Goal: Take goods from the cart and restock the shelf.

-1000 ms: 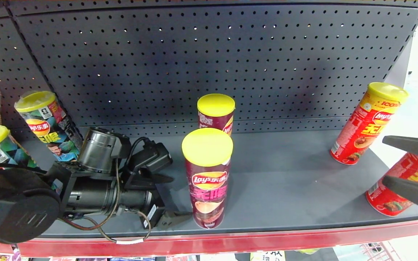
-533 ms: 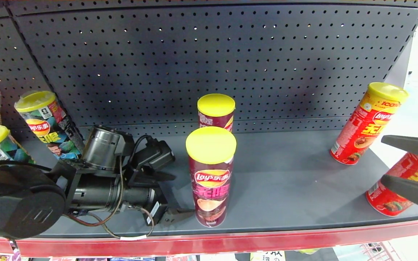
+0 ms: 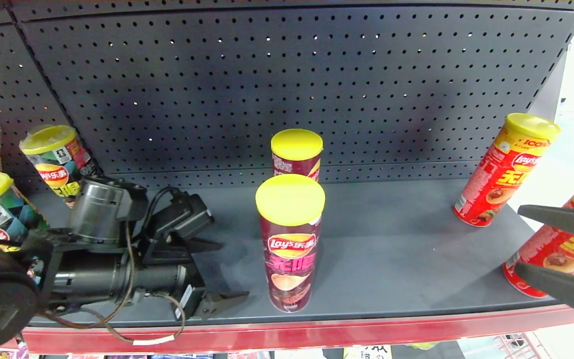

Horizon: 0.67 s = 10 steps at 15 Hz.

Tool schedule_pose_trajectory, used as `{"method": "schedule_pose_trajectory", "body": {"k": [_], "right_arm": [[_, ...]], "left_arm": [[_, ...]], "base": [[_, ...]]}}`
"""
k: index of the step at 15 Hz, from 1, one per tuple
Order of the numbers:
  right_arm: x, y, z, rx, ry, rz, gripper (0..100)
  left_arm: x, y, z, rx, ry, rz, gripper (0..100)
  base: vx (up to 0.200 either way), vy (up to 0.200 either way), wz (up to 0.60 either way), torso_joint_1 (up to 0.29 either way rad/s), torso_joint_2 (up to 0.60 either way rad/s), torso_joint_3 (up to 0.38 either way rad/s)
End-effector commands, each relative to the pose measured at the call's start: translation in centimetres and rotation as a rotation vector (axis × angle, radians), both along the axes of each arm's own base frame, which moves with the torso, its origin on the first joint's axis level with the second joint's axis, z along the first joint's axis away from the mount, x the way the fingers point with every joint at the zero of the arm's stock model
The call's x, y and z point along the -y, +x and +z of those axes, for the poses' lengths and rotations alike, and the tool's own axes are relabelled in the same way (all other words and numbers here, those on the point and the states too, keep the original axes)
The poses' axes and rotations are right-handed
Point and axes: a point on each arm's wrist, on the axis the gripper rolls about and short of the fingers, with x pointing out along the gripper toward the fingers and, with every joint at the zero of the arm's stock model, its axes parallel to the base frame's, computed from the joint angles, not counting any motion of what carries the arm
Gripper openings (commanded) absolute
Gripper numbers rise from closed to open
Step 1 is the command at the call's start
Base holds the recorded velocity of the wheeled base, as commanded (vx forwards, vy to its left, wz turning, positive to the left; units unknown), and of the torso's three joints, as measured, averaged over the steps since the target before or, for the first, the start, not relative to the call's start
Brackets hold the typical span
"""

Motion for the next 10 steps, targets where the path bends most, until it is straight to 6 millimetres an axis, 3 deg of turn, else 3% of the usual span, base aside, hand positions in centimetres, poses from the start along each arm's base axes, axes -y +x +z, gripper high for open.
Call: {"method": "schedule_pose_trajectory", "body": {"k": [1, 3, 6, 7, 9, 10], "right_arm": [[0.8, -1.4, -1.1, 0.012, -0.002, -0.015, 100], [2.1, -3.6, -3.2, 0.040, -0.013, -0.081, 100], [4.1, -6.9, -5.9, 0.123, 0.012, -0.251, 100], [4.2, -7.1, -6.0, 0.128, 0.014, -0.267, 100], [5.5, -10.4, -8.1, 0.143, 0.009, -0.419, 100], [5.8, -11.5, -9.0, 0.110, -0.012, -0.471, 100]], "left_arm": [[-4.8, -5.6, 3.0, 0.109, -0.110, 0.140, 100], [-7.6, -9.7, 4.6, 0.180, -0.210, 0.281, 100], [-10.3, -18.1, 3.5, 0.247, -0.227, 0.444, 100], [-10.4, -18.6, 3.3, 0.245, -0.230, 0.458, 100], [-11.7, -24.4, 0.2, 0.226, -0.237, 0.613, 100], [-11.9, -25.3, -0.9, 0.224, -0.211, 0.665, 100]], "base": [[0.000, 0.000, 0.00, 0.000, 0.00, 0.000], [0.000, 0.000, 0.00, 0.000, 0.00, 0.000], [0.000, 0.000, 0.00, 0.000, 0.00, 0.000], [0.000, 0.000, 0.00, 0.000, 0.00, 0.000], [0.000, 0.000, 0.00, 0.000, 0.00, 0.000], [0.000, 0.000, 0.00, 0.000, 0.00, 0.000]]}}
